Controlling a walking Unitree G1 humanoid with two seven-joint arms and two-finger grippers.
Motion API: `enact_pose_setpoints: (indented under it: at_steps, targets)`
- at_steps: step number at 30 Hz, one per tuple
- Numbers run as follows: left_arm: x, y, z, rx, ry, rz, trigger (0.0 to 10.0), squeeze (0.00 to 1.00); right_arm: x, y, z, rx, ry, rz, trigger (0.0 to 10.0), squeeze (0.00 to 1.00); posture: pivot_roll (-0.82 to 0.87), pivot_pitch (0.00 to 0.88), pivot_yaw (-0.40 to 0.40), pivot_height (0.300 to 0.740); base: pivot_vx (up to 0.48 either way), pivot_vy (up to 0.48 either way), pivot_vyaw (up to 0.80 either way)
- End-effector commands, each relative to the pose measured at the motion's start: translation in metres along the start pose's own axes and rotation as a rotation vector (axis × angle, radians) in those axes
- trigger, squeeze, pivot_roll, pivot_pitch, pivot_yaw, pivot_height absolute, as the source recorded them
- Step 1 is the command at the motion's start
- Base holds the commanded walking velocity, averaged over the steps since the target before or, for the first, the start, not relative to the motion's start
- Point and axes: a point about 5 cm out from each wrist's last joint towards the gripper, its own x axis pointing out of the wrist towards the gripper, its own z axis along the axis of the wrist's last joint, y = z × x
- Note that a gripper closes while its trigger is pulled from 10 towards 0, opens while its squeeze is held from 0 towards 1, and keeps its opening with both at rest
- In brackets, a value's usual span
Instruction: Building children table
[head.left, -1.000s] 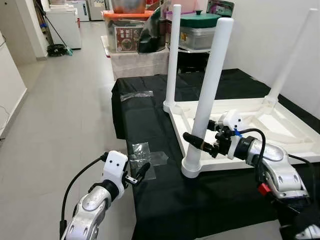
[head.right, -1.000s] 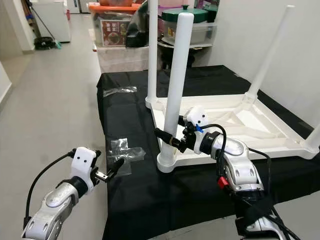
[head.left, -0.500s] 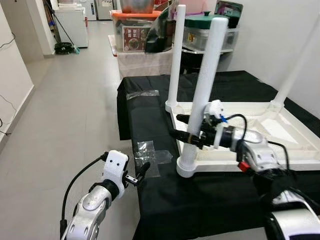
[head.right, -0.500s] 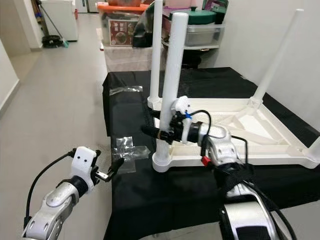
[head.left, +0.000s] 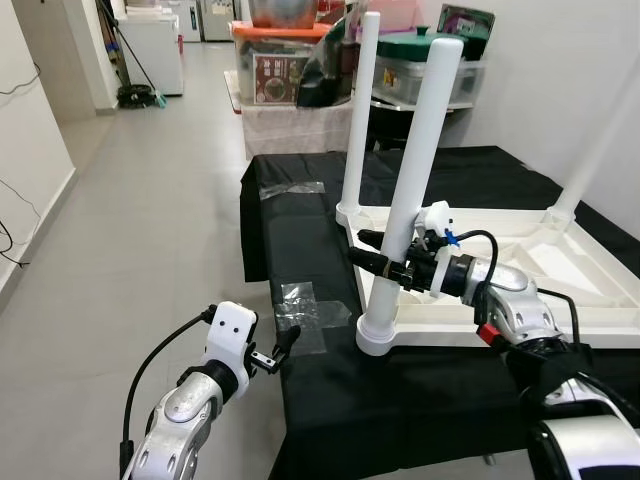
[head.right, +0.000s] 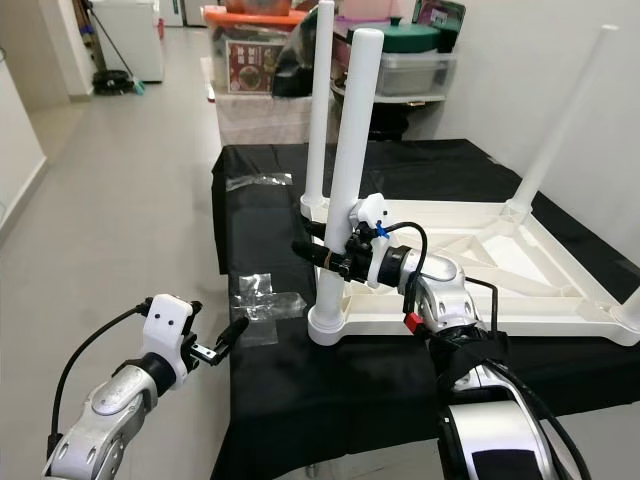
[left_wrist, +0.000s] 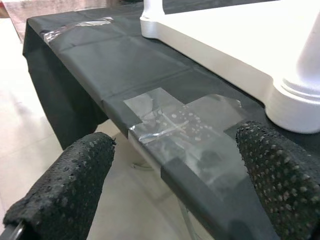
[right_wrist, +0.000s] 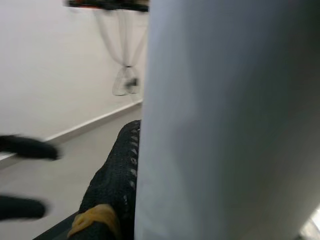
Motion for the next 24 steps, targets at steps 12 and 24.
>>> enact_pose_setpoints:
  at_steps: [12,24]
  targets:
    - [-0.005,0.001,-0.005,0.013,0.024,0.01,10.0,0.0,-0.045,0.05,-0.046,0.129,0.249,-1.13,0.0,0.0,0.07,0.0,-0.066,0.74,0.0,0.0,0.0]
    - [-0.004,-0.002,-0.006,0.003,0.023,0.014,10.0,0.0,-0.019,0.046,-0.003,0.14,0.025,-0.802,10.0,0.0,0.06,0.0,-0.068,0.74,0.0,0.0,0.0]
